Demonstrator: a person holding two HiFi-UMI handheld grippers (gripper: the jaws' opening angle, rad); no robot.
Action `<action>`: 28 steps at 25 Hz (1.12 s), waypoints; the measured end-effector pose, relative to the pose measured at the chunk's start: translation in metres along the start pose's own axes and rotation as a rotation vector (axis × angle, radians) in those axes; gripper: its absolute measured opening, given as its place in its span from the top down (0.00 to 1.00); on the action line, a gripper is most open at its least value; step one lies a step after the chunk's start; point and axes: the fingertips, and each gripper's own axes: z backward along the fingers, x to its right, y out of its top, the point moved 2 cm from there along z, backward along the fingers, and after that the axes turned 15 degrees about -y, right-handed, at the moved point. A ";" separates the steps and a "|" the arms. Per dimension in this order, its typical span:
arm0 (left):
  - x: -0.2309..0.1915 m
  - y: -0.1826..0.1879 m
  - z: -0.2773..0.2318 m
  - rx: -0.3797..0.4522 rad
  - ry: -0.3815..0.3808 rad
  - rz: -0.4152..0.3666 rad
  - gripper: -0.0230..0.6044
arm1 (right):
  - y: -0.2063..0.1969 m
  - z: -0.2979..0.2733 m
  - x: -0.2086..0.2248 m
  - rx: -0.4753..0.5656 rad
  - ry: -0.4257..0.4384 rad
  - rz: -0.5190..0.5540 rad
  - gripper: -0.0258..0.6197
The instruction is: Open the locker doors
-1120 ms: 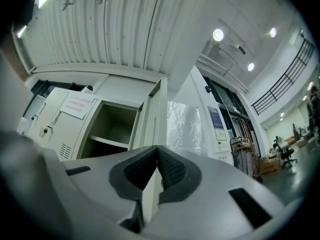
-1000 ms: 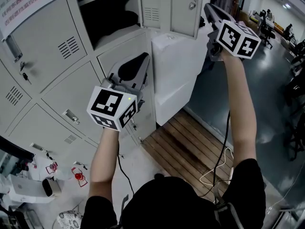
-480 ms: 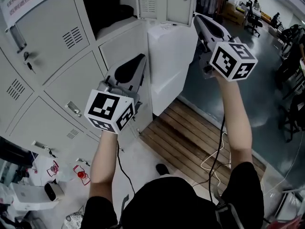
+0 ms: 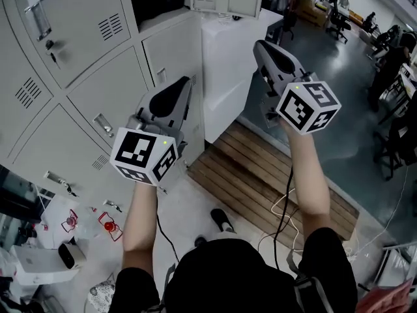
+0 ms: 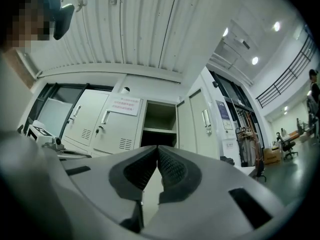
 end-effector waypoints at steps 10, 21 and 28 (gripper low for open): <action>0.043 -0.009 0.053 -0.011 -0.029 0.035 0.93 | -0.035 0.076 -0.058 -0.044 -0.015 0.025 0.95; 0.081 -0.030 0.080 -0.014 -0.074 0.092 0.93 | -0.063 0.130 -0.096 -0.067 -0.020 0.027 0.95; 0.084 -0.047 0.083 -0.019 -0.050 0.134 0.93 | -0.079 0.154 -0.101 -0.055 0.005 0.013 0.95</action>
